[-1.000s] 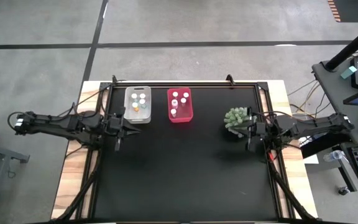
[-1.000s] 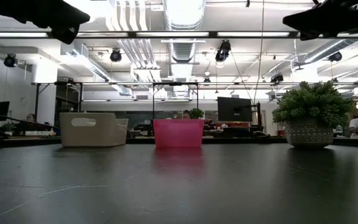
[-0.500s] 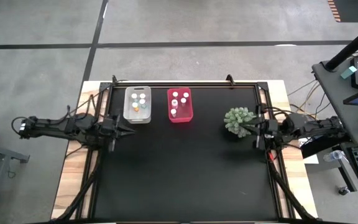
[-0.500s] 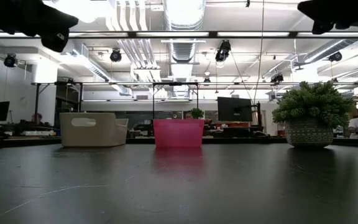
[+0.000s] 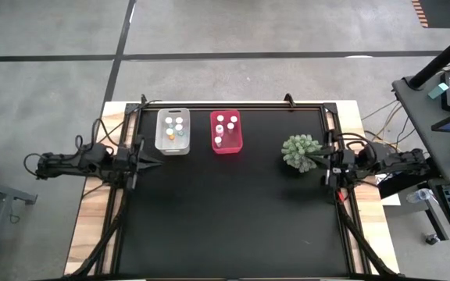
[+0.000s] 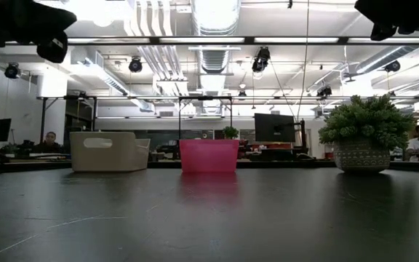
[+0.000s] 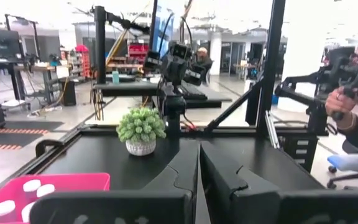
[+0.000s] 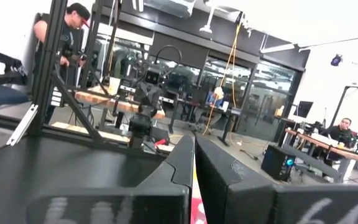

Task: Pick and place medicine bottles into bin by pill shape (circle, oval)
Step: Return to Home Position

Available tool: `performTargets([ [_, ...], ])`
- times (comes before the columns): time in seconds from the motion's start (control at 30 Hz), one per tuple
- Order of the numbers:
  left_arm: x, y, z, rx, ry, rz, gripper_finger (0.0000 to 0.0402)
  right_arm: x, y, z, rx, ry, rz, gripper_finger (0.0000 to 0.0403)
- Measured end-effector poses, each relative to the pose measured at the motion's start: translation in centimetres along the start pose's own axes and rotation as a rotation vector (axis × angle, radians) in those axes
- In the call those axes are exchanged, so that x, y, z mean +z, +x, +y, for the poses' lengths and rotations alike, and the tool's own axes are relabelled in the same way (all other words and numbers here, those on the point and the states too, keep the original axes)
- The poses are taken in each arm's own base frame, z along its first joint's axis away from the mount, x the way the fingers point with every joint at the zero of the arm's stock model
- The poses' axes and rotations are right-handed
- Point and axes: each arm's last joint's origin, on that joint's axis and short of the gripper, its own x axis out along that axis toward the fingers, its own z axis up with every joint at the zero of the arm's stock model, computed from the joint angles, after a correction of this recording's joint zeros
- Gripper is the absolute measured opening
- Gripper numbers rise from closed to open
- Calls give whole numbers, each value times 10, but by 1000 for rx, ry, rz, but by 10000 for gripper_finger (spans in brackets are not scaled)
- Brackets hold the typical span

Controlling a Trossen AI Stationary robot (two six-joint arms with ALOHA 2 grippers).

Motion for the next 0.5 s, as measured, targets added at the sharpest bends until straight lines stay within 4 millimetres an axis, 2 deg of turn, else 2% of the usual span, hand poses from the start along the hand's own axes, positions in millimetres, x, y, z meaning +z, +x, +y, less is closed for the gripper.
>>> performTargets([
  [0.17,0,-4,0,-1,-2,-35,0,-2,-4,0,-10,-1,-29,9],
  [0.5,-13,3,0,-1,-2,-39,0,-8,-4,2,-6,-16,-20,9],
])
